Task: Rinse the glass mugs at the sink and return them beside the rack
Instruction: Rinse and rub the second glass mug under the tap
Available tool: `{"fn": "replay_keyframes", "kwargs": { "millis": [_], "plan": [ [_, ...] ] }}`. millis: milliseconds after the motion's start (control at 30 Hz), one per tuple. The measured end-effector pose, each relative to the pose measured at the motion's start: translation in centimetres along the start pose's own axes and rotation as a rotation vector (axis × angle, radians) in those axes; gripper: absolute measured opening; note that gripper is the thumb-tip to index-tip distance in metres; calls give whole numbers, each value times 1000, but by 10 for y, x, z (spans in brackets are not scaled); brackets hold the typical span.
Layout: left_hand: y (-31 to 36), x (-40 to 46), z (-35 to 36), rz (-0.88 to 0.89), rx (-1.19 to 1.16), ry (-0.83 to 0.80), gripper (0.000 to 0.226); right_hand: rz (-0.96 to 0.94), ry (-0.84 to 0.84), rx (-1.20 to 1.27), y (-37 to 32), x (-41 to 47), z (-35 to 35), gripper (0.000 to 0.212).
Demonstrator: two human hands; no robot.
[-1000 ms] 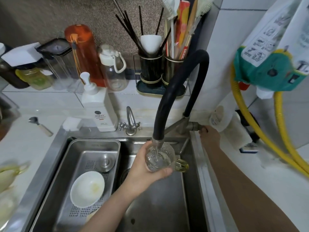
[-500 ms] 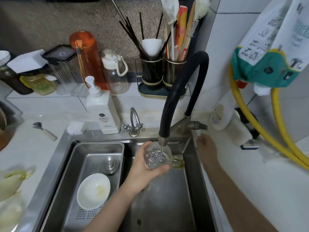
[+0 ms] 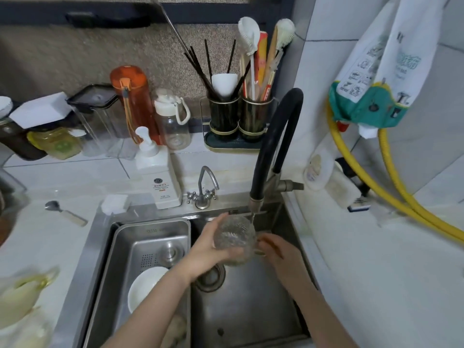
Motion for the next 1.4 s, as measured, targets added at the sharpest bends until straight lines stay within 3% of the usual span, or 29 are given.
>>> {"fn": "replay_keyframes", "kwargs": {
  "millis": [67, 167, 300, 433, 533, 667, 867, 1100, 1267, 1400],
  "plan": [
    [8, 4, 5, 13, -22, -52, 106, 26, 60, 43, 3, 2, -11, 14],
    [14, -1, 18, 37, -33, -105, 80, 48, 110, 4, 15, -14, -18, 20],
    [-3, -4, 3, 17, -92, -12, 67, -13, 69, -28, 3, -13, -3, 15],
    [18, 5, 8, 53, -112, 18, 59, -28, 177, 30, -1, -9, -17, 16],
    [22, -6, 26, 83, -86, -60, 59, -40, 238, 49, 7, -29, -24, 27],
    [-11, -13, 1, -31, -190, 45, 68, -85, 127, -54, -2, -16, 3, 17],
    [18, -6, 17, 38, -167, 34, 57, -45, 239, 110, 12, -15, -19, 23],
    [-9, -1, -7, -28, -167, 124, 54, -59, 160, 6, 1, -2, 2, 18],
    [-10, -5, 14, -54, -86, 50, 51, -52, 213, -53, 13, -20, -8, 18],
    [-30, 1, -4, -166, -69, 103, 75, -53, 140, -47, 4, -3, 5, 17]
  ]
}}
Point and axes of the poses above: each hand's wrist, its own x-axis towards the middle knuckle, its own z-axis out of the palm, y = z × x, the point moved 9 cm from there along x, towards the middle knuckle, and after that the axes turned 10 degrees about x, right-handed, at the moved point
